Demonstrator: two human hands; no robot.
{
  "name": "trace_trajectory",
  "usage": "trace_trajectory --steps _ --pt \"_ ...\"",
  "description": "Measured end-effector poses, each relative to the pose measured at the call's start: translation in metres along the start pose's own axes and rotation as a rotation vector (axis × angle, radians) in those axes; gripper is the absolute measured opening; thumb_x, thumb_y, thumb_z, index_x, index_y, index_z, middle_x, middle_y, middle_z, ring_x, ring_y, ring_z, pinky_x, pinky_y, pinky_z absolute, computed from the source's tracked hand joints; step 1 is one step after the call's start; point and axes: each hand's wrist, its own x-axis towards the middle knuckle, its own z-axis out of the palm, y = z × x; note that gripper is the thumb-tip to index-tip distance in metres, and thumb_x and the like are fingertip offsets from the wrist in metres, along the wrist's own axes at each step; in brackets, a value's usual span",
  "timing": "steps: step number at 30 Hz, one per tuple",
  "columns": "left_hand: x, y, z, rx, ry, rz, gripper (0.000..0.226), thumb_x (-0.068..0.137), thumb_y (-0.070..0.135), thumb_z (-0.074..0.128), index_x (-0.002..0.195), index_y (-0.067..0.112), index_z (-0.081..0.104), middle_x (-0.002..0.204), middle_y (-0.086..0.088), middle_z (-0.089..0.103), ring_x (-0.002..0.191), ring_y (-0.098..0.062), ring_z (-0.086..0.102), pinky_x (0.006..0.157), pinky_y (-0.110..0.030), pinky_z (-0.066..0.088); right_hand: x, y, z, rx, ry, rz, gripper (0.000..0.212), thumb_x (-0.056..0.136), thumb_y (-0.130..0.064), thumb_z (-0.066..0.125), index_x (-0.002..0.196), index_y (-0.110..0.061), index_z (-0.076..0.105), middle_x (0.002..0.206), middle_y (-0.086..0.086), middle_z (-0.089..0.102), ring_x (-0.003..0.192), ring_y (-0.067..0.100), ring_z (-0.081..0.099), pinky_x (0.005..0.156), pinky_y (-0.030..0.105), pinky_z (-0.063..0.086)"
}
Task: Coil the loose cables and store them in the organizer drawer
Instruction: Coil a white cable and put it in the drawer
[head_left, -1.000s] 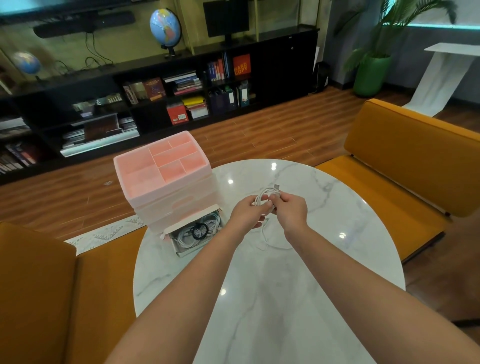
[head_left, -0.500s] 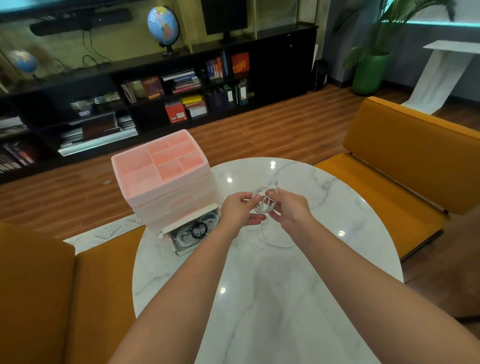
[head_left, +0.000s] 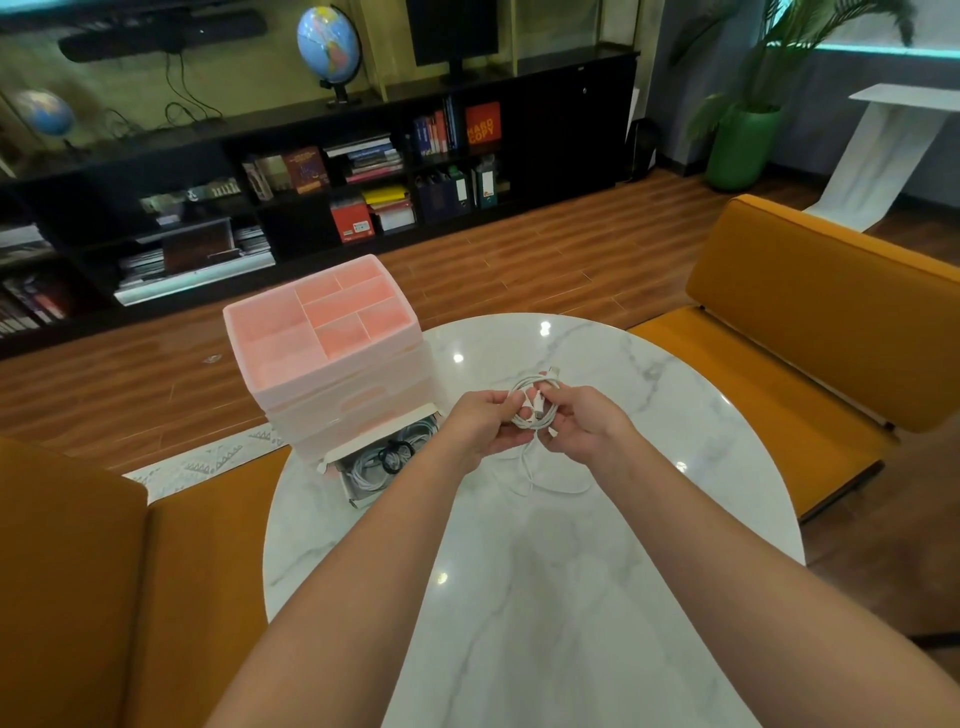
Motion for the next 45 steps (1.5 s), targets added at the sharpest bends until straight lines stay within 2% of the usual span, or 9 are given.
trace_trajectory --steps 6,11,15,21,23,26,33,38,45 --pt "0.001 -0.002 -0.008 -0.076 0.113 0.081 0.027 0.092 0.012 0.066 0.118 0.007 0.06 0.102 -0.013 0.071 0.083 -0.025 0.073 0.063 -0.027 0.06 0.001 -0.002 -0.007 -0.217 0.04 -0.069 0.022 0.086 -0.016 0.07 0.107 -0.011 0.071 0.092 0.002 0.071 0.079 0.012 0.066 0.072 0.027 0.051" --pt "0.002 -0.001 -0.007 0.06 0.187 0.165 0.023 0.097 0.01 0.057 0.119 0.006 0.064 0.092 -0.006 0.068 0.075 -0.019 0.069 0.059 -0.023 0.059 -0.003 -0.003 -0.006 -0.394 -0.078 0.045 0.013 0.088 -0.03 0.069 0.093 -0.018 0.07 0.087 -0.004 0.066 0.082 0.012 0.055 0.069 0.028 0.043" --pt "0.001 -0.006 -0.006 0.096 0.212 0.161 0.024 0.101 0.012 0.05 0.12 0.006 0.063 0.104 -0.009 0.068 0.082 -0.018 0.068 0.058 -0.023 0.059 -0.008 0.001 -0.002 -0.527 -0.181 -0.019 0.029 0.078 -0.011 0.077 0.106 -0.016 0.072 0.096 0.003 0.068 0.087 0.017 0.058 0.07 0.03 0.052" --pt "-0.007 -0.004 -0.017 0.154 0.1 -0.028 0.022 0.101 0.018 0.05 0.116 0.007 0.062 0.106 -0.008 0.066 0.089 -0.02 0.065 0.07 -0.031 0.058 -0.006 0.011 -0.006 -0.665 0.058 -0.244 0.045 0.067 0.013 0.077 0.109 0.0 0.067 0.092 0.015 0.073 0.078 0.028 0.07 0.073 0.034 0.06" --pt "-0.009 -0.002 -0.02 0.172 0.075 -0.072 0.029 0.095 0.033 0.057 0.111 0.01 0.067 0.105 -0.007 0.069 0.091 -0.021 0.067 0.069 -0.032 0.059 -0.006 0.016 -0.003 -0.802 0.128 -0.294 0.041 0.066 0.01 0.08 0.101 -0.008 0.067 0.083 0.01 0.071 0.069 0.023 0.068 0.06 0.025 0.055" --pt "-0.007 -0.001 -0.02 0.291 0.159 -0.063 0.047 0.087 0.056 0.061 0.101 0.012 0.071 0.093 -0.004 0.073 0.087 -0.02 0.069 0.067 -0.031 0.059 -0.003 0.024 0.004 -0.971 0.178 -0.361 0.041 0.065 0.007 0.082 0.097 -0.014 0.067 0.077 0.002 0.068 0.071 0.021 0.067 0.069 0.028 0.056" --pt "-0.003 -0.005 -0.029 0.368 0.257 0.056 0.03 0.088 0.034 0.07 0.098 0.006 0.076 0.087 -0.002 0.075 0.067 -0.009 0.063 0.078 -0.031 0.055 -0.004 0.035 0.012 -1.036 0.185 -0.456 0.037 0.067 0.002 0.082 0.098 -0.012 0.066 0.081 0.001 0.068 0.079 0.02 0.066 0.074 0.029 0.055" --pt "-0.006 -0.009 -0.036 0.155 0.275 0.068 0.027 0.091 0.022 0.067 0.107 -0.001 0.069 0.087 -0.006 0.068 0.067 -0.014 0.059 0.06 -0.022 0.057 -0.004 0.033 0.014 -1.097 0.194 -0.438 0.021 0.072 -0.015 0.084 0.09 -0.01 0.074 0.074 -0.002 0.065 0.065 0.021 0.065 0.068 0.03 0.057" --pt "-0.003 -0.02 -0.049 -0.028 0.264 0.036 0.028 0.097 0.017 0.058 0.121 0.002 0.063 0.095 -0.006 0.065 0.075 -0.014 0.058 0.088 -0.04 0.057 0.003 0.035 0.01 -1.078 0.123 -0.351 0.024 0.081 -0.024 0.077 0.098 -0.008 0.076 0.068 -0.006 0.062 0.059 0.004 0.052 0.056 0.017 0.039"
